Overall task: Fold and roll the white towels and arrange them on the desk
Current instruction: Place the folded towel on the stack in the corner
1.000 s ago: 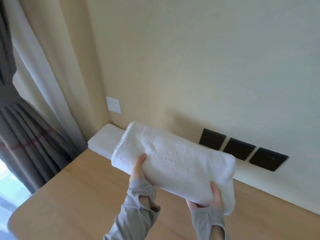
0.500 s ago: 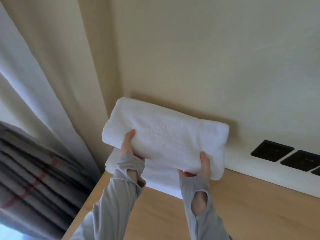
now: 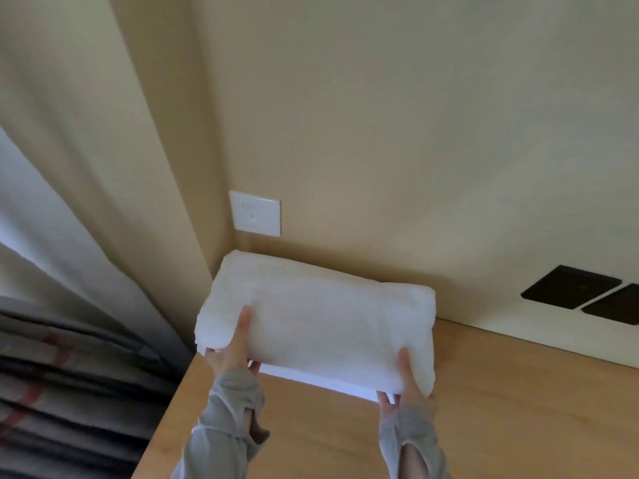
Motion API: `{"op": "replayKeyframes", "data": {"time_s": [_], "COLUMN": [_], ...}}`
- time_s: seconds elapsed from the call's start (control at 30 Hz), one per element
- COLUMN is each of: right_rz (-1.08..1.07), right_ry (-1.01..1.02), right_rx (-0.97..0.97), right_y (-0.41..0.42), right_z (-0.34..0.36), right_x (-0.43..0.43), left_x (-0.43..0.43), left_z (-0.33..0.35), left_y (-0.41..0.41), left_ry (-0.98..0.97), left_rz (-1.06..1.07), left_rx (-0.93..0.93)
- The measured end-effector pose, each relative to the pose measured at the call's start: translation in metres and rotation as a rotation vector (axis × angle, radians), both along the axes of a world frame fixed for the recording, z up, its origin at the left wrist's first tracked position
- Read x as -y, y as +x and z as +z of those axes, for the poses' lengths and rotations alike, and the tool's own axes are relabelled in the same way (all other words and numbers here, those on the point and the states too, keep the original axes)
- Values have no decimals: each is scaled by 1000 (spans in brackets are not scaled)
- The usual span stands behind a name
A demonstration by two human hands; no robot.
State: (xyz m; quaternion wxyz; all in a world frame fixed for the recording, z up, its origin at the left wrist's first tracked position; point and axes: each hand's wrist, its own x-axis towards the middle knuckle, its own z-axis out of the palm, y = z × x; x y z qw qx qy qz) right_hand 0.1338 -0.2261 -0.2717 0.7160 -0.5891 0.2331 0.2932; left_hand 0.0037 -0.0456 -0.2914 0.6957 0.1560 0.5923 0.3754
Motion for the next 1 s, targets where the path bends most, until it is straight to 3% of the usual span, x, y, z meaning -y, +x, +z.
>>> {"op": "replayKeyframes", "data": {"time_s": [0.07,0.13,0.23,0.37,0.57,0.7,0.77,0.9,1.0], "right_rz": [36,244,397,410,305,259,300,448,414], "right_ry": [-186,-355,-474,-448,-506,-576,-618,-767,-721], "right_rx": [114,253,458,541,818,978,950,705,540], "right_y": [12,27,50,59,57,66,75,88,88], "right_z": [-2,1,4,9,7,15,16,6,1], "right_x": [10,17,19,2,-3,-11,-20,-31,-28], "left_x": [-10,-19,-35,-48,-49,-65,-72,-79,-82], "left_z": [5,6,8,12,23,28,27,19,13], "left_y": [-13,-23,-32,-33,-30,-21,-15,-8,-8], "left_ry": [88,191,411,515,830,897,882,780,702], "left_rz": [-51,-168,-409,-548,-474,-522,-552,-655,-729], "left_rx": [-164,-387,-741,-710,-717,-785,-848,-930,-950]}}
